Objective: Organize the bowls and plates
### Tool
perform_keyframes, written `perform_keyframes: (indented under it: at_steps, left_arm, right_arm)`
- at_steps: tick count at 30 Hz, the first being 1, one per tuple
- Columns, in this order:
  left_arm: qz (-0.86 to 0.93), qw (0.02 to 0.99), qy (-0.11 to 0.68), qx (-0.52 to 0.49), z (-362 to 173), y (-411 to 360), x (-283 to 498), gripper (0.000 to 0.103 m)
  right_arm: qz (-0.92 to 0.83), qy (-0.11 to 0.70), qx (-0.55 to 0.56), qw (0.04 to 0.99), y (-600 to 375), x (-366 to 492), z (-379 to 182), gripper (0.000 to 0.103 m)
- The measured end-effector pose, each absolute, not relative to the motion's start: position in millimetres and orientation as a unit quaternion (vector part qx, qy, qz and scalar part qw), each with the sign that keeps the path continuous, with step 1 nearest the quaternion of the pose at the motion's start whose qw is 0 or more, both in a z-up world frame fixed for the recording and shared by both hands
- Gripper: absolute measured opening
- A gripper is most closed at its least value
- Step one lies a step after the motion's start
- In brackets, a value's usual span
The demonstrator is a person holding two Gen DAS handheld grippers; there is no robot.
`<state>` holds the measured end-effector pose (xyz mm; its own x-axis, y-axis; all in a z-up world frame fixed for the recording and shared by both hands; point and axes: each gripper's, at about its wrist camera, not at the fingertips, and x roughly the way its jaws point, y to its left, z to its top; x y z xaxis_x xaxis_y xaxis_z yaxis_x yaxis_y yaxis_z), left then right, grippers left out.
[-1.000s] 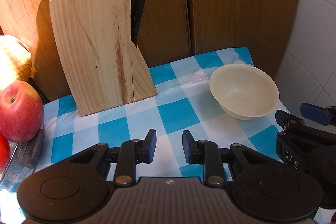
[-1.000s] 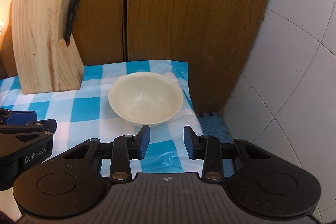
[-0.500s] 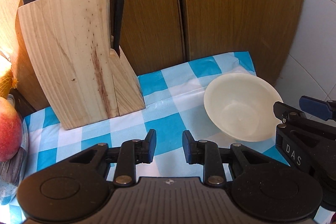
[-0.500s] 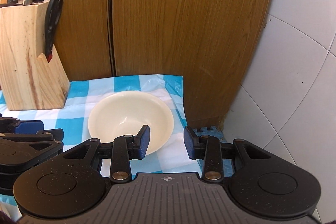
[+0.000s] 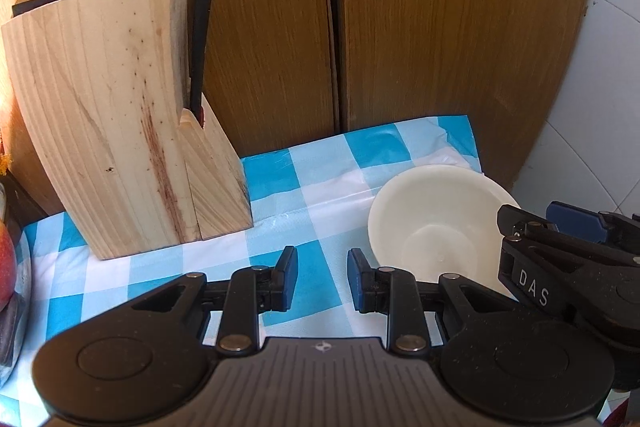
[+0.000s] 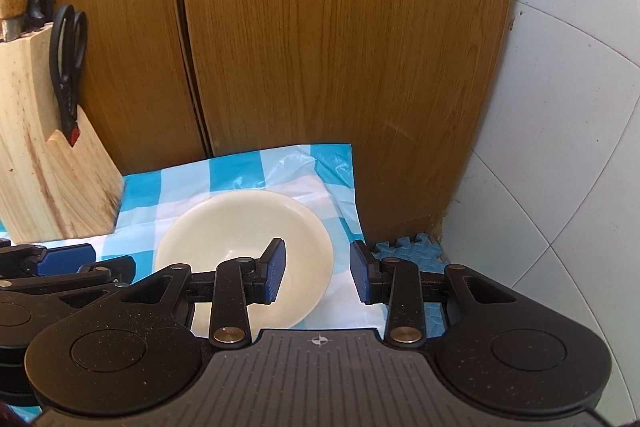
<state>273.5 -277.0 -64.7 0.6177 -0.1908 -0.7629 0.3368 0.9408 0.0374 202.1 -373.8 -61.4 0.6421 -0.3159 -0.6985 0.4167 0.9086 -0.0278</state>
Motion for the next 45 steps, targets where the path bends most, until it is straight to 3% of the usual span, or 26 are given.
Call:
perform_keyframes:
  at_steps: [16,32,45]
  left_arm:
    - [-0.167,0.897,0.406,0.057,-58.8,-284.2,280.3,0.021]
    - [-0.18,0.888,0.416,0.076,-81.4,-315.1,276.6,0.021]
    - [-0.185,0.886,0.42,0.071,-84.5,-310.9,280.1,0.021]
  right_arm:
    - [-0.191,0.38,0.152,0.892,-410.7,206.7,-73.8,0.046]
    - [-0.203,0.395,0.163,0.881,-429.4,205.4,-89.9,0.049]
    - [-0.173,0.409,0.187,0.876,-427.2,209.9,-96.1,0.026]
